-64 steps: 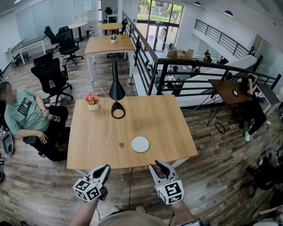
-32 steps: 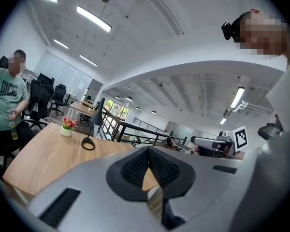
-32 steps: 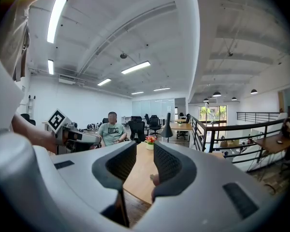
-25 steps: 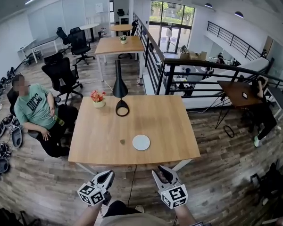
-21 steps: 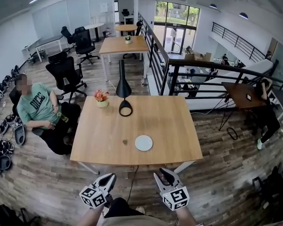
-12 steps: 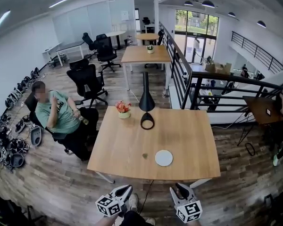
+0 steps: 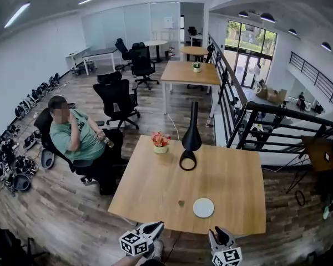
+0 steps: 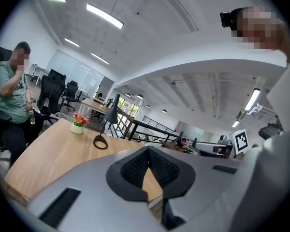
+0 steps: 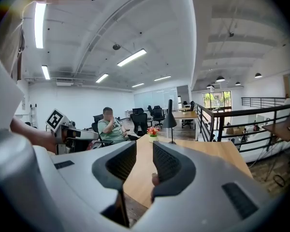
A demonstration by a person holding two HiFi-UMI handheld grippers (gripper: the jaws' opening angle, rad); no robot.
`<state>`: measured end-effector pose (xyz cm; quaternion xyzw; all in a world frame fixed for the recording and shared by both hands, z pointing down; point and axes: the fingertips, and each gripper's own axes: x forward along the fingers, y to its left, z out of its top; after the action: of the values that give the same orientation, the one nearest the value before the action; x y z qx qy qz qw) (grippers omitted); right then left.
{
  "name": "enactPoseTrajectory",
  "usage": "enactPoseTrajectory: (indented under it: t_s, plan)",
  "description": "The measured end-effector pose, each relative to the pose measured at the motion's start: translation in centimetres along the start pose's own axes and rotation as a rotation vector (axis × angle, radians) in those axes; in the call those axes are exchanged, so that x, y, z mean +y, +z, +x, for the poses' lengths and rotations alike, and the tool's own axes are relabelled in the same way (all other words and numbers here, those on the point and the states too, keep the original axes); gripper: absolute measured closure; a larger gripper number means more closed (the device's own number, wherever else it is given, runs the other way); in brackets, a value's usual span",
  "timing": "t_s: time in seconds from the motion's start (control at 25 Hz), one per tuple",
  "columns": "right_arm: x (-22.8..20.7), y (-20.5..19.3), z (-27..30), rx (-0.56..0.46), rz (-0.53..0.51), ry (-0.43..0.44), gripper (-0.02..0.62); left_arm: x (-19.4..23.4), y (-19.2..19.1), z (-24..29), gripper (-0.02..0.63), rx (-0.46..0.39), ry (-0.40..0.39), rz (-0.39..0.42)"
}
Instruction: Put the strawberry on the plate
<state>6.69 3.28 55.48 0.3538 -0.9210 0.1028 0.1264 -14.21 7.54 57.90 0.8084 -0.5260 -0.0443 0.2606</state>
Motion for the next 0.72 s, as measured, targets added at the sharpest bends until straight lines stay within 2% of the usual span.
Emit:
enactPoseTrajectory:
  t_s: [0.28,0.52,0.72]
  plan:
    - [-0.6,3.6,6.1,-0.015,-0.011,-0.003,0.486,4.6,2.9,2.8,0.603,0.016,-0.010,-0.015]
    - [-0.9,3.9,8.9,0.007,0.005,-0.076,0.486,8.0,3.5,5.2,0.603,0.047,-0.081,-0.021]
    - [-1.0,3.6,10.9,0.022,0.016,-0.119,0.486,11.1,2.2,6.8,0.603,0.096,-0.123,-0.031]
